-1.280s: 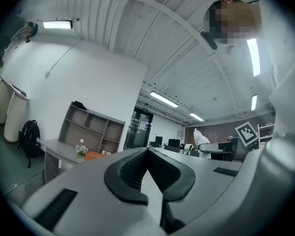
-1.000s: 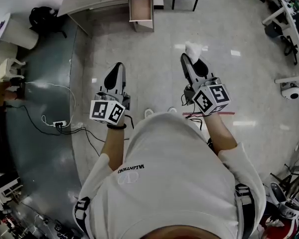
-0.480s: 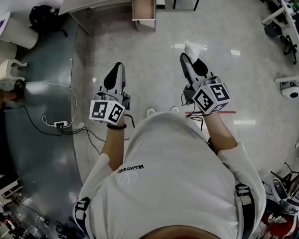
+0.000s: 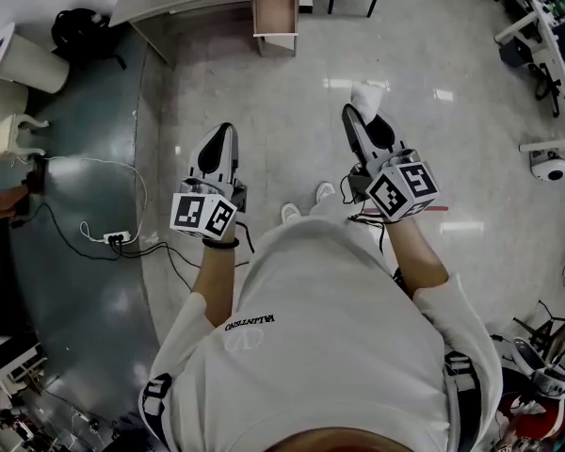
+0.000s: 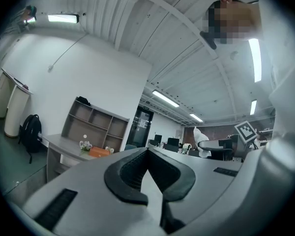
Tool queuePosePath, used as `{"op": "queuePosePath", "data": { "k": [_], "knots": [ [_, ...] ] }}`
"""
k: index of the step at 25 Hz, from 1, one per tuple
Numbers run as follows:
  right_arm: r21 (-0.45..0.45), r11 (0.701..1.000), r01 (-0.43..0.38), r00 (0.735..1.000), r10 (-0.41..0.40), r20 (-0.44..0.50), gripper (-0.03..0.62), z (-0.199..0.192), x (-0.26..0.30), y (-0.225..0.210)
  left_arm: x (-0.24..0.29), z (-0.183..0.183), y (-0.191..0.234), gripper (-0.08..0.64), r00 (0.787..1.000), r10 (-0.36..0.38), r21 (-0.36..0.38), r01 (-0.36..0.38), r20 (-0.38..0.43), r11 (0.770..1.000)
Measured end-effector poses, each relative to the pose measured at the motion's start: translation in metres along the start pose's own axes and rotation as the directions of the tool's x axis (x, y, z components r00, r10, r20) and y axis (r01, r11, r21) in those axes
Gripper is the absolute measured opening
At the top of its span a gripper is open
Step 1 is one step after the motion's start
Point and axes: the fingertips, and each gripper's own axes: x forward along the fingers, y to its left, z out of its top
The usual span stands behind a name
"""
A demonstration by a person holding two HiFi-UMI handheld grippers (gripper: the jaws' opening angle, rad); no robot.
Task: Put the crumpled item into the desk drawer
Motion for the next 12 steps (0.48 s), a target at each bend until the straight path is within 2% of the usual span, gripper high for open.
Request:
{"op": "queuePosePath", "data": {
  "k": [12],
  "knots": [
    [0.020, 1.000, -0.007, 1.000, 0.007, -0.014, 0.097, 0.001, 0.041, -0.034, 0.049, -0.011, 0.014, 0.002, 1.000, -0.003, -0.004, 0.003, -0.017, 1.000]
  ]
}}
